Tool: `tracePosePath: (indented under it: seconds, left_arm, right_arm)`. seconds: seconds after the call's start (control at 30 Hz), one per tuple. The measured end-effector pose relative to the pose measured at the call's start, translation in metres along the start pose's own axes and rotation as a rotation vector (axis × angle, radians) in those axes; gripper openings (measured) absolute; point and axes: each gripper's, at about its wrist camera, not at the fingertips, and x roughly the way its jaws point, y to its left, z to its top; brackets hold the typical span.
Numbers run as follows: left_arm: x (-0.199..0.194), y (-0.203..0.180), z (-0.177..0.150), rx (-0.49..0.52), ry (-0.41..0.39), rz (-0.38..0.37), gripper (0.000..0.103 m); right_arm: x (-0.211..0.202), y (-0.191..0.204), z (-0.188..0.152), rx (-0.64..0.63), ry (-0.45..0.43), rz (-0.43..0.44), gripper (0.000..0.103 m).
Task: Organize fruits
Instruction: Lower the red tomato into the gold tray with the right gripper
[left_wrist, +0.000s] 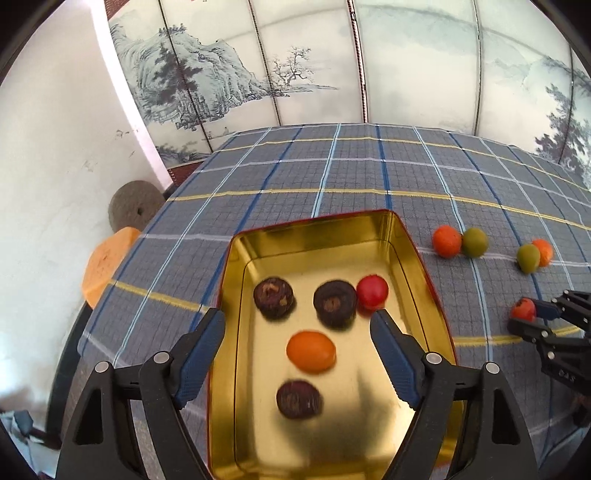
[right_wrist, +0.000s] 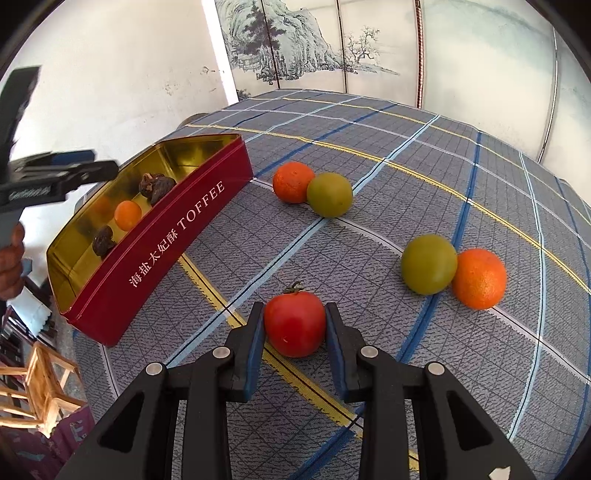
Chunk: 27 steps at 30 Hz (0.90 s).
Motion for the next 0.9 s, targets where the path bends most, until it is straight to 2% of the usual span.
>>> tracePosePath:
  seconds: [0.23, 0.5, 0.73, 0.9]
  left_arm:
    - [-0.013, 0.006, -0.019, -0.038, 0.015, -0.001, 0.086]
    - [-0.024, 0.020, -0.033, -0.064, 0.007, 0.018, 0.087]
    - [-0.029, 0.049, -0.052, -0.126, 0.026, 0.039, 0.087]
    - [-0.025, 0.061, -0.063, -0.147, 0.060, 0.043, 0.087]
  right_arm:
    - [-0.013, 0.009, 0.001, 0.024, -0.022, 0.039, 0.029]
    - [-0.037, 0.062, 0.036, -0.073, -0.085, 0.136, 0.029]
    - [-0.012, 0.117, 0.063, -0.165, -0.057, 0.211, 0.029]
    - [0.012, 0.138, 0.071, -0.191, -0.021, 0.230, 0.029]
